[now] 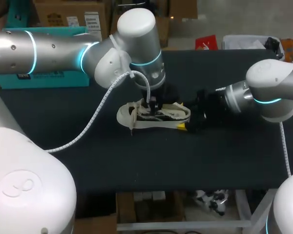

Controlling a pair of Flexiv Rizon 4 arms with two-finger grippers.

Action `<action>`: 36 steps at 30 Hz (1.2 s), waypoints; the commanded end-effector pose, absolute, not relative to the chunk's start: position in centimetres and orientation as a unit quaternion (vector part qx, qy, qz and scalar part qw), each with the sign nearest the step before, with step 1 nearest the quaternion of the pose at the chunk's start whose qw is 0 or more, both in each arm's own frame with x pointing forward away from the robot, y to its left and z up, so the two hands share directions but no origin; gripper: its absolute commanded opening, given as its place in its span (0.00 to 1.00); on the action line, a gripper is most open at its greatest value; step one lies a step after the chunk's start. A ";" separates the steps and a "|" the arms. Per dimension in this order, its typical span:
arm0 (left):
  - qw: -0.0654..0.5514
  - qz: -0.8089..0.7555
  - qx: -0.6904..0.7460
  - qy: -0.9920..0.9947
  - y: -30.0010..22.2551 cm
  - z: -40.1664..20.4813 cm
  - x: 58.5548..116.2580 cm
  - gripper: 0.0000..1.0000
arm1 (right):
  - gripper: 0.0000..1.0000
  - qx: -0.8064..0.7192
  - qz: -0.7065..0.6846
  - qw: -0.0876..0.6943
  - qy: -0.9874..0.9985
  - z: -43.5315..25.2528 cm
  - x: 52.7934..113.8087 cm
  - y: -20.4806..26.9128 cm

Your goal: Open the shoe tongue, take the insole out of the shoe, put the insole back into the shoe, and pack the shoe into the shoebox

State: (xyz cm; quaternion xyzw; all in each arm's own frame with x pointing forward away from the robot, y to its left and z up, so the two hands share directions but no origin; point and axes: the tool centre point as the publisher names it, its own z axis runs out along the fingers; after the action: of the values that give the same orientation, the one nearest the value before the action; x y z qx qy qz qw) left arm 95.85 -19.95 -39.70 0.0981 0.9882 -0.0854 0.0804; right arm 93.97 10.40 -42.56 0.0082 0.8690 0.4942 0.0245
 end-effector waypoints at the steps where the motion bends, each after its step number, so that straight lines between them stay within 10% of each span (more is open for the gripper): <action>1: 0.073 -0.129 0.111 0.983 -20.3 -41.7 96.2 0.00 | 0.00 0.005 0.496 0.024 0.868 -43.0 93.6 10.5; 32: 0.051 -0.233 0.123 0.963 -21.8 -33.6 93.3 0.00 | 0.00 0.005 0.496 0.024 0.868 -43.0 93.6 10.5; 34: 0.058 -0.229 0.117 0.965 -21.7 -33.6 93.2 0.44 | 0.00 0.005 0.496 0.024 0.868 -43.0 93.6 10.5; 36: 0.064 -0.229 0.113 0.965 -21.4 -33.3 93.1 0.49 | 0.00 0.005 0.496 0.024 0.868 -43.0 93.6 10.5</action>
State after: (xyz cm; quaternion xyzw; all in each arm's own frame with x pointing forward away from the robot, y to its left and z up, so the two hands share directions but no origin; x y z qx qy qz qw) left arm 93.81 -21.54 -33.62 0.1173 0.9639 -0.2327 0.0543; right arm 93.62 10.48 -42.53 0.0060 0.8687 0.4948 0.0231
